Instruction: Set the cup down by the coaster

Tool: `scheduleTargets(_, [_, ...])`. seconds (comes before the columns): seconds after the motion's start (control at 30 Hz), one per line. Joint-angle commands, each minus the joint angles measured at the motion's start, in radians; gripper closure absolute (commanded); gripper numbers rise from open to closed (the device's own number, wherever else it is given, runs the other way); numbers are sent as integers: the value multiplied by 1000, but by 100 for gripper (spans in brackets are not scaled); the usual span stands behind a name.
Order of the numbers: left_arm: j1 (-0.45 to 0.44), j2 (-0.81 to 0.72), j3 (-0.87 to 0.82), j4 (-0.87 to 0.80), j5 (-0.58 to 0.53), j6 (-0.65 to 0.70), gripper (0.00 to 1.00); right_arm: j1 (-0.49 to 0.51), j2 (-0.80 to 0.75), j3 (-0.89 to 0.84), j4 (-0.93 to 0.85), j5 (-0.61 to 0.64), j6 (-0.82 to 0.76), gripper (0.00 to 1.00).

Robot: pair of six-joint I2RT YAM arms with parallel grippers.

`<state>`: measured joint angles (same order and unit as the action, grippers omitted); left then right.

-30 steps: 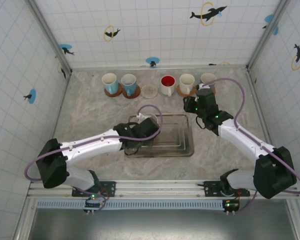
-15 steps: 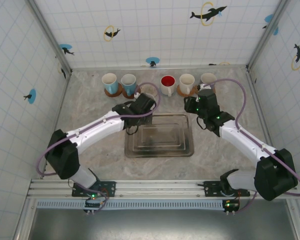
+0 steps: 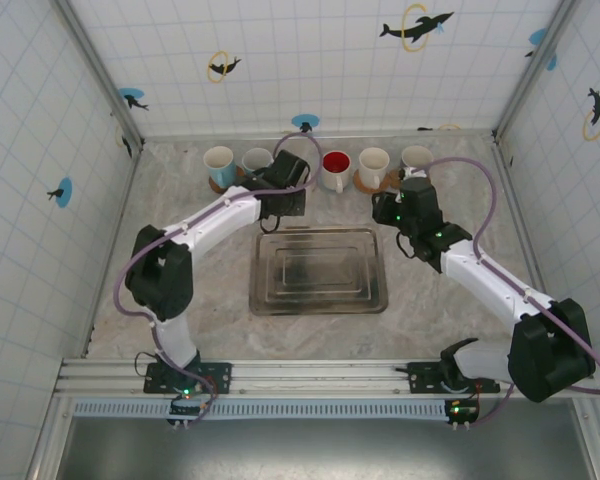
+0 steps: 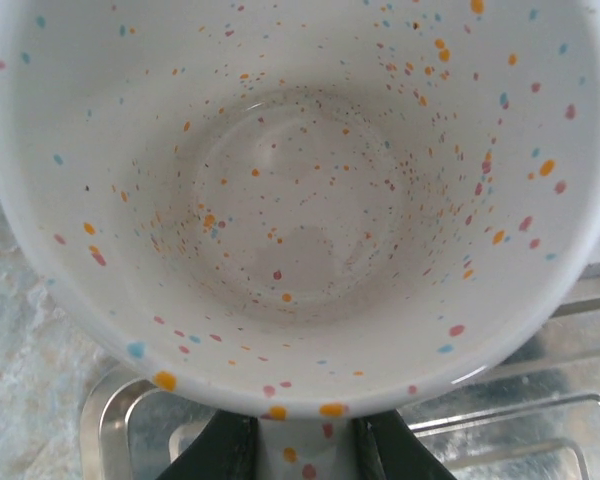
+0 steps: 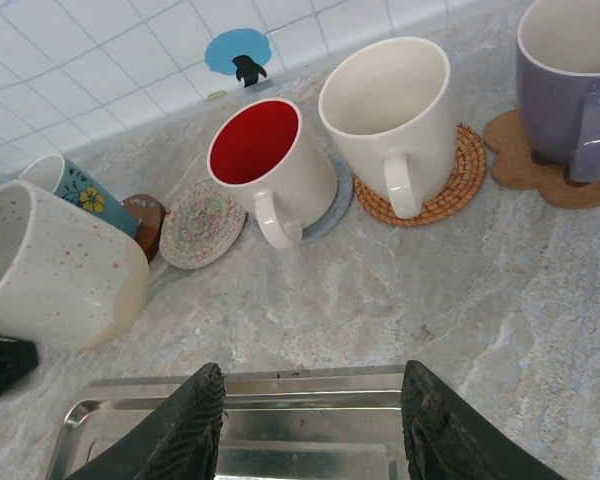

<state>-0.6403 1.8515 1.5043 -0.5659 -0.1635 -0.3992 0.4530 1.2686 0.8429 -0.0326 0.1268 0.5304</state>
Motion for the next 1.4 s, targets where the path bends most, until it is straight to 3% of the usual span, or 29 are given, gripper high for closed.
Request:
scheduleTargets(0.0, [19,32,92,70,1,42,100,-12,-17,-28,31,4,-10,50])
scheduleTargets(0.33, [62,142,187,113,-1,47,100,-31,27,-18,34,-13,-9,50])
scheduleTargets(0.97, [120,365,458,9,23,102,100,-50,108,11,32,-45,-10,51])
scheduleTargets(1.37, [126,405,465,17,59,99,100,-51,124,16,33,-52,-9,51])
